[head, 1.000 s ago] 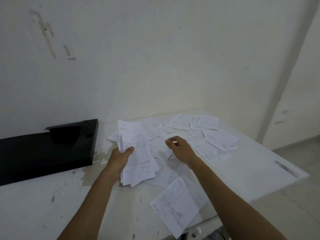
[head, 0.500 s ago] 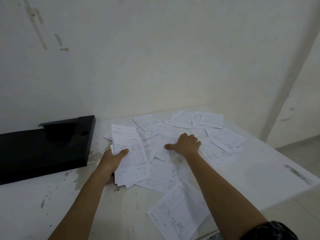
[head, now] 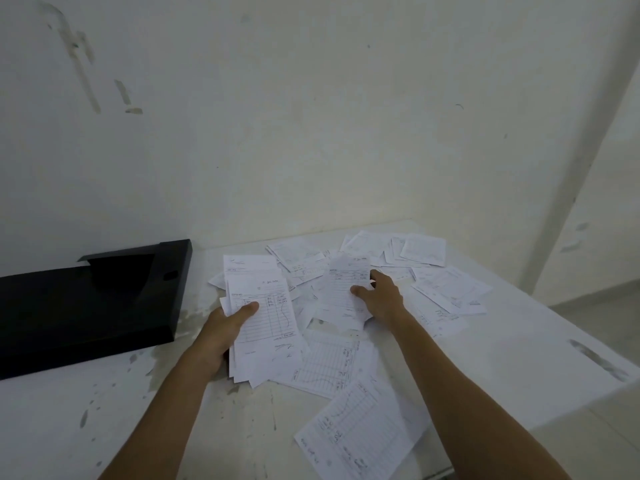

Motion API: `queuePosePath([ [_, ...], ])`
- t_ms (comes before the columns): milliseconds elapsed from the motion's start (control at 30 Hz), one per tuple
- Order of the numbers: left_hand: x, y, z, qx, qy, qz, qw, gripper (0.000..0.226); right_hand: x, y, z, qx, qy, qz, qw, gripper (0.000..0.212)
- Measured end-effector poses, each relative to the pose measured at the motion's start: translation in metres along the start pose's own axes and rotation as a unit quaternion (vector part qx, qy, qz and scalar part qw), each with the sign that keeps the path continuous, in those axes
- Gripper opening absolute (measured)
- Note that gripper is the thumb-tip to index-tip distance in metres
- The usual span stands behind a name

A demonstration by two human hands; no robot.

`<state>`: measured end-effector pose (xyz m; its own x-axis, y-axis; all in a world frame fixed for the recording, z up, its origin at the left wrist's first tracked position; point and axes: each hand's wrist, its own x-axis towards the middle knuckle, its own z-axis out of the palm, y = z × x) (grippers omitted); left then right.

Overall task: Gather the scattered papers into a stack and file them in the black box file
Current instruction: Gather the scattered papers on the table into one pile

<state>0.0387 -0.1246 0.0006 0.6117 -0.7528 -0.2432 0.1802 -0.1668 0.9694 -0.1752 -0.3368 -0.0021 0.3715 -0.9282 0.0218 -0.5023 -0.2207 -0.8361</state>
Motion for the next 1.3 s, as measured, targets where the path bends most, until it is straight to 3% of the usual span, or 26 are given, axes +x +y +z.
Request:
queuePosePath([
  [100, 0.002, 0.005, 0.007, -0.024, -0.022, 0.001, 0.999, 0.035, -0.005, -0.007, -0.004, 0.141, -0.048, -0.035, 0.988, 0.034],
  [233, 0.002, 0.018, 0.034, -0.087, -0.047, -0.009, 0.995, 0.032, -0.013, -0.021, -0.005, 0.235, -0.103, -0.067, 0.964, 0.039],
  [400, 0.008, 0.023, 0.060, -0.100, -0.112, -0.031, 0.988, 0.047, -0.027, -0.036, 0.002, 0.363, -0.181, -0.039, 0.913, 0.043],
  [533, 0.008, 0.025, 0.075, -0.071, -0.111, 0.006, 0.991, 0.036, -0.029, -0.034, 0.007, 0.413, -0.177, -0.017, 0.893, 0.043],
  [700, 0.007, 0.033, 0.093, -0.034, -0.114, 0.062, 0.991, 0.029, -0.036, -0.028, -0.006, 0.385, -0.170, -0.001, 0.907, 0.043],
  [867, 0.007, 0.034, 0.114, -0.012, -0.121, 0.061, 0.991, 0.034, -0.046, -0.019, -0.033, 0.372, -0.179, -0.037, 0.910, 0.051],
  [1000, 0.007, 0.030, 0.130, -0.026, -0.144, 0.058, 0.988, 0.044, -0.046, -0.008, -0.052, 0.335, -0.147, -0.068, 0.928, 0.038],
  [1167, 0.003, 0.029, 0.141, -0.037, -0.201, 0.022, 0.979, 0.038, -0.043, 0.000, -0.054, 0.299, -0.142, -0.084, 0.940, 0.037],
  [1300, 0.010, 0.025, 0.143, 0.009, -0.141, 0.036, 0.989, 0.035, -0.039, 0.006, -0.069, 0.178, -0.075, -0.058, 0.979, 0.042],
])
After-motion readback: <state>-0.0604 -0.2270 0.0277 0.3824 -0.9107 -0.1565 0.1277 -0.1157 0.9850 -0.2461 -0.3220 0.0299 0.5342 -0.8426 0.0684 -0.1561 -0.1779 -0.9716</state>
